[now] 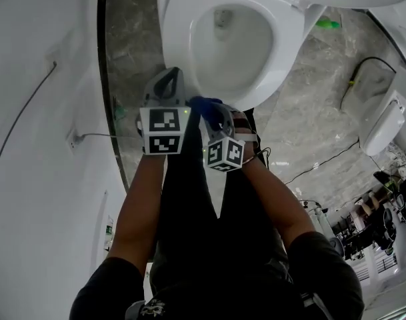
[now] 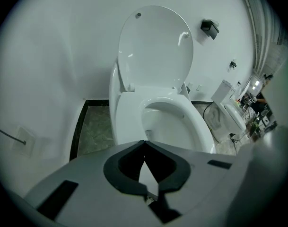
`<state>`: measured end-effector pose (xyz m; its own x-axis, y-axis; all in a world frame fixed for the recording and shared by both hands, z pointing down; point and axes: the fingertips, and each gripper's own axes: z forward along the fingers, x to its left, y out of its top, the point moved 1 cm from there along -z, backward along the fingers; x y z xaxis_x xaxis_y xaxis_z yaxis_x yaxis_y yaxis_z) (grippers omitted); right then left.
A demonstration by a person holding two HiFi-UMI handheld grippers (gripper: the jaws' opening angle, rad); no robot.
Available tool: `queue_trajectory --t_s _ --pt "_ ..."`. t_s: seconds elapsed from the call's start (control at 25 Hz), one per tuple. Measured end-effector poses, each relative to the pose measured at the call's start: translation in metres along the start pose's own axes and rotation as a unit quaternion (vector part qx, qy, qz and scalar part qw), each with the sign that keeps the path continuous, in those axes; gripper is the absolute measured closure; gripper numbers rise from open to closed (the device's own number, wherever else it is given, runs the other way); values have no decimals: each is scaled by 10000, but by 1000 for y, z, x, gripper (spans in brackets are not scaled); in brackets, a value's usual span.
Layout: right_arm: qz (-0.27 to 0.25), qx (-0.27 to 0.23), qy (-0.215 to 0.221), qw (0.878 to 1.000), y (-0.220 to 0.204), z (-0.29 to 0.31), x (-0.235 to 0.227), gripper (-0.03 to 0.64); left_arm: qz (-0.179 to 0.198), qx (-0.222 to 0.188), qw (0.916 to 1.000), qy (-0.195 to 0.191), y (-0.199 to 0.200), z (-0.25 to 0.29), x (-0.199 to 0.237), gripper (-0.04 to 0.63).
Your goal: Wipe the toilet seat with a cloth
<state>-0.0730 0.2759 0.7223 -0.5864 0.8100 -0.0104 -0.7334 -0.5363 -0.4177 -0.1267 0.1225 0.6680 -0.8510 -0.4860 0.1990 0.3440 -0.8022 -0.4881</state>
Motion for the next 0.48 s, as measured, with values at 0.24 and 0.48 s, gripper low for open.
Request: queue_trajectory --t_s 0.24,0.48 --pt "40 -180 36 9998 32 16 -6 520 -166 -41 9997 156 -7 -12 27 585" --pt "-14 -424 -46 9991 68 32 -30 520 -384 -63 9987 334 -14 -19 51 584"
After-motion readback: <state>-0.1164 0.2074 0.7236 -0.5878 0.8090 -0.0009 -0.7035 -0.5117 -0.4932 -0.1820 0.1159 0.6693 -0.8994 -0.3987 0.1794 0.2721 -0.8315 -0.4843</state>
